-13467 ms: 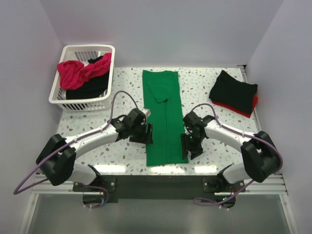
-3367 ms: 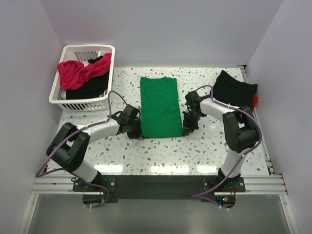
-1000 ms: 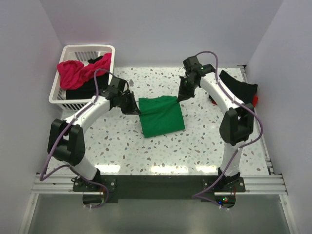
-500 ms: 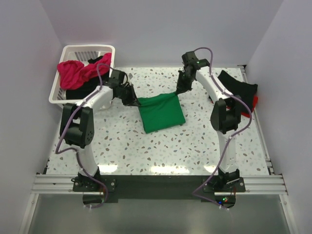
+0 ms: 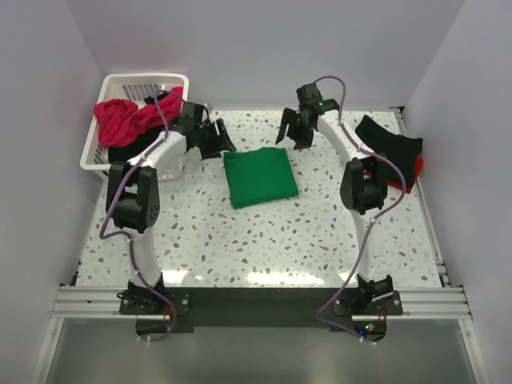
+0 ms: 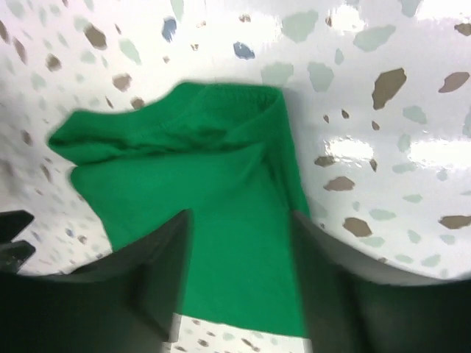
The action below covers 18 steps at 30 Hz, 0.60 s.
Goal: Fold and stack the t-shirts
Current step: Fold the tshirt
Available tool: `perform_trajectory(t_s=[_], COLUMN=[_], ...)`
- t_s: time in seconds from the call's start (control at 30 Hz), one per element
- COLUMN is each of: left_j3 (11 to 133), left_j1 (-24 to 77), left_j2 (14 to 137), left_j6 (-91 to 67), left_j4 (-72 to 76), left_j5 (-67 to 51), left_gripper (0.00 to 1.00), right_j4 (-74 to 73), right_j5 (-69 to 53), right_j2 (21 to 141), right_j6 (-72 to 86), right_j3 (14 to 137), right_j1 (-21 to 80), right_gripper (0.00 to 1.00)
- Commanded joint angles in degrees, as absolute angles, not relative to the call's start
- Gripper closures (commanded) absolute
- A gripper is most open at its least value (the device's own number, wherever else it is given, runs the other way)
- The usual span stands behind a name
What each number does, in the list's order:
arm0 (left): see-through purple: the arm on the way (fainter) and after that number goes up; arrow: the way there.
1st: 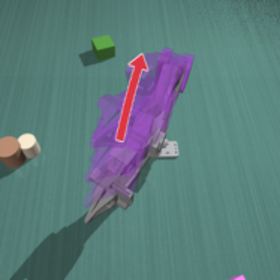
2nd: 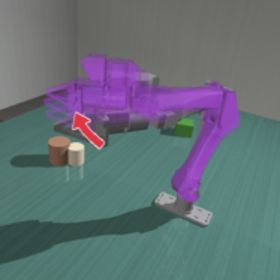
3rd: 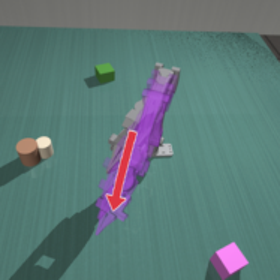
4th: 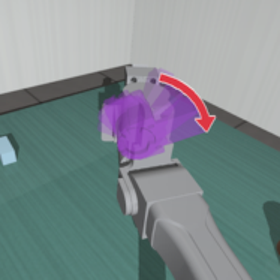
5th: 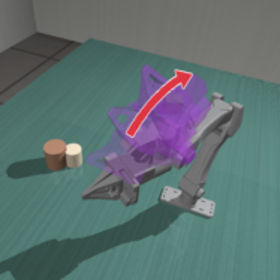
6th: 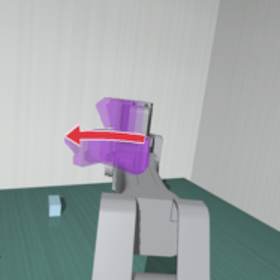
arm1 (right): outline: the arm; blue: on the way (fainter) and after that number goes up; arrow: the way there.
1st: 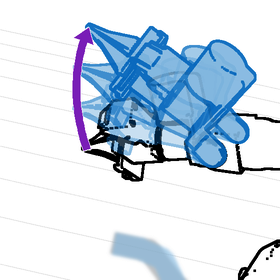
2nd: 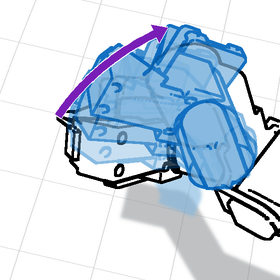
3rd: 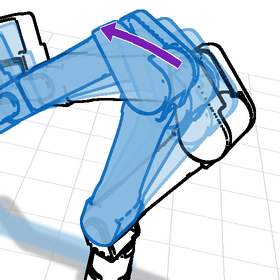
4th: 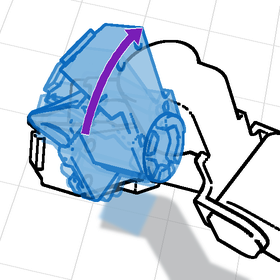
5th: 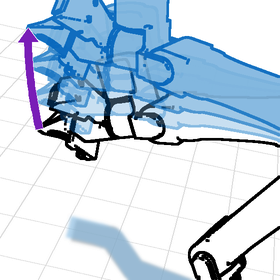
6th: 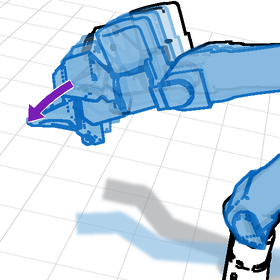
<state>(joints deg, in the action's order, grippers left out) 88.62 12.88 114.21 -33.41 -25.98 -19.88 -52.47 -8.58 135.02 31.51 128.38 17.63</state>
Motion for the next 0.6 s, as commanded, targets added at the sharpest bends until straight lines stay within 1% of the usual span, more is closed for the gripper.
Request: perform_trajectory(t_s=[0.0, 0.03, 0.07, 0.1, 0.2, 0.27, 0.47, 0.57], left_j3=[93.6, 93.8, 93.5, 93.0, 89.3, 85.5, 76.1, 72.4], left_j1=[12.0, 12.1, 12.2, 12.4, 12.5, 12.6, 14.4, 15.4], left_j2=[115.0, 114.4, 114.0, 113.5, 111.1, 109.3, 105.4, 104.2], left_j6=[-35.7, -35.7, -35.3, -35.1, -33.7, -33.1, -31.8, -32.3], left_j4=[-18.6, -18.0, -17.9, -18.0, -17.8, -17.9, -17.5, -15.5], left_j5=[-17.1, -16.5, -16.3, -16.1, -16.8, -17.8, -17.5, -17.9], left_gripper=[0.31, 0.27, 0.18, 0.15, 0.14, 0.14, 0.15, 0.16], right_j4=[-44.9, -43.6, -42.9, -42.2, -37.7, -33.9, -30.2, -27.8], right_j5=[-9.8, -11.0, -11.4, -11.6, -12.8, -15.2, -19.9, -24.9], right_j2=[134.7, 134.5, 133.2, 132.3, 127.2, 124.9, 118.7, 117.0], right_j6=[31.9, 31.4, 30.9, 29.5, 27.4, 26.7, 22.2, 21.4], right_j3=[131.0, 130.7, 129.0, 127.8, 120.0, 113.8, 102.9, 98.2], right_j1=[16.5, 16.4, 16.3, 16.3, 15.9, 15.4, 14.9, 14.2], right_gripper=[0.25, 0.13, 0.1, 0.08, 0.01, 0.01, 0.01, 0.01])
